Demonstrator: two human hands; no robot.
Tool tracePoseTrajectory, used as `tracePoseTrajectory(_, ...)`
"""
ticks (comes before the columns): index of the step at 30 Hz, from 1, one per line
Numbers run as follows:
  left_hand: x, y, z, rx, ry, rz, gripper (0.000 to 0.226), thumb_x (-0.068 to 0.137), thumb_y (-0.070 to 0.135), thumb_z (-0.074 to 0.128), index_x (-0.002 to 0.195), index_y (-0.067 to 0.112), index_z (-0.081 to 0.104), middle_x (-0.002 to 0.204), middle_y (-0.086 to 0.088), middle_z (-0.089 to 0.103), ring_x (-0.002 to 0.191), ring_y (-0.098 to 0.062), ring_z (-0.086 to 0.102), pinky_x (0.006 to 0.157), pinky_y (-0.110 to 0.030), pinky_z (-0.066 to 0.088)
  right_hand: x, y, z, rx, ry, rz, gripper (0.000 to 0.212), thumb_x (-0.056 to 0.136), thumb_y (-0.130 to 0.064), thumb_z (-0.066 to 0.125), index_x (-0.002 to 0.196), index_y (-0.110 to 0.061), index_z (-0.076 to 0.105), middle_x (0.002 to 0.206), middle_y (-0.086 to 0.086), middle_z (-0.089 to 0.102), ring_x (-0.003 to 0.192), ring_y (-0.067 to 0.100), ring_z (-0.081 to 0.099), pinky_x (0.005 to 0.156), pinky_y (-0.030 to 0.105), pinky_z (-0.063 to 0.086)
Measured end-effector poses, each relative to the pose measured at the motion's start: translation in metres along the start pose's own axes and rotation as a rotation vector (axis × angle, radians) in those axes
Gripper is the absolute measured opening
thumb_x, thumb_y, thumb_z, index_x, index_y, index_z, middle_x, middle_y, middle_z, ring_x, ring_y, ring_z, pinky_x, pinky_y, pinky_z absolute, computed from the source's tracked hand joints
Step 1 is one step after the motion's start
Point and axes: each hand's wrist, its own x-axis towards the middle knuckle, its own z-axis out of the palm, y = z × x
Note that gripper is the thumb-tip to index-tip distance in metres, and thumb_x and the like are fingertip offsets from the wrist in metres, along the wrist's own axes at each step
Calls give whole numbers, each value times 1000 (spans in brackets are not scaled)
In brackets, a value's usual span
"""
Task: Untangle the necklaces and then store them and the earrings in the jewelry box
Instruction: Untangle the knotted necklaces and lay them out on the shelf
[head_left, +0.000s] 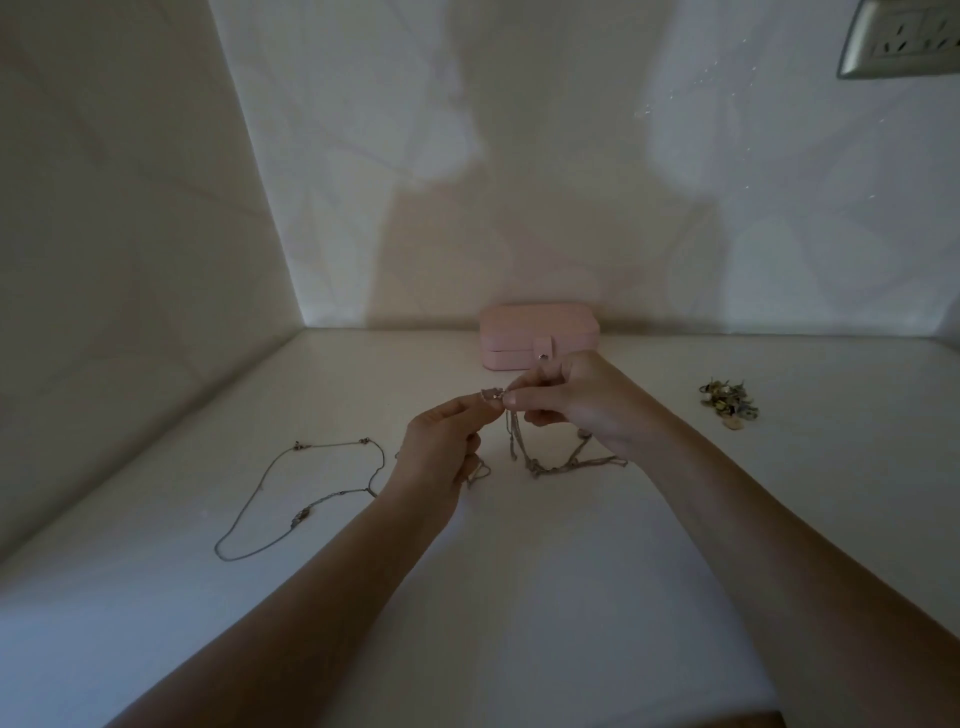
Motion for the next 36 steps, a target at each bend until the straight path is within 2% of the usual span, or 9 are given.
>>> tracePoseTrajectory(7,-2,2,6,-64,-38,-44,32,94,11,54,64,18,58,55,6,26,42,-5,19,35,-16,17,1,3,18,-297,148,-151,17,80,-18,73,71,-18,58,70,-3,59,66,9,53,64,23,41)
tracePoseTrajectory(10,1,3,5,-95,-47,-61,38,94,11,54,57,21,57,53,7,24,41,-5,18,34,-16,16,1,3,21,-202,199,-176,15,81,-11,70,73,-15,57,73,5,64,68,14,57,69,31,49)
tracePoseTrajectory(13,1,2,5,-54,-63,-59,32,93,12,54,62,19,52,54,7,24,42,-6,18,35,-17,16,1,5,27,29,237,-103,12,82,-1,63,75,-9,57,70,11,62,70,21,59,77,44,53)
tracePoseTrajectory(16,1,0,2,-26,-63,-54,32,93,11,54,62,20,57,55,7,25,43,-6,20,36,-17,17,2,6,30,125,240,-55,12,82,2,61,75,-6,56,70,14,58,70,25,55,72,41,48)
tracePoseTrajectory(21,1,2,2,-120,-49,-137,17,91,17,60,75,14,58,55,7,20,41,-6,17,33,-16,16,3,7,25,-166,214,-92,11,81,-8,69,80,-14,60,71,3,61,65,13,55,66,23,46)
tracePoseTrajectory(25,1,-2,2,-4,34,-131,30,91,13,62,61,15,60,47,7,26,37,-6,21,33,-18,20,-2,8,26,-381,202,-144,11,79,-7,71,89,-11,69,65,-8,56,55,-2,51,52,6,38)
tracePoseTrajectory(29,-1,-3,3,8,54,-91,12,93,13,60,95,7,70,43,9,29,36,-6,24,33,-18,22,-2,10,29,-505,226,-150,8,81,-8,68,86,-11,74,65,-9,58,59,1,53,54,9,38)
tracePoseTrajectory(31,0,-3,3,-15,55,-61,13,93,13,59,98,6,69,46,9,28,38,-5,23,34,-17,22,0,11,30,-472,265,-143,6,85,-12,65,84,-12,71,69,-7,60,65,7,56,58,13,41)
tracePoseTrajectory(36,-2,-4,8,-26,31,-58,15,97,15,54,98,7,66,46,11,29,37,-4,23,33,-16,22,6,10,31,-9,193,28,15,92,-11,54,79,-11,63,78,5,63,74,17,58,74,33,48)
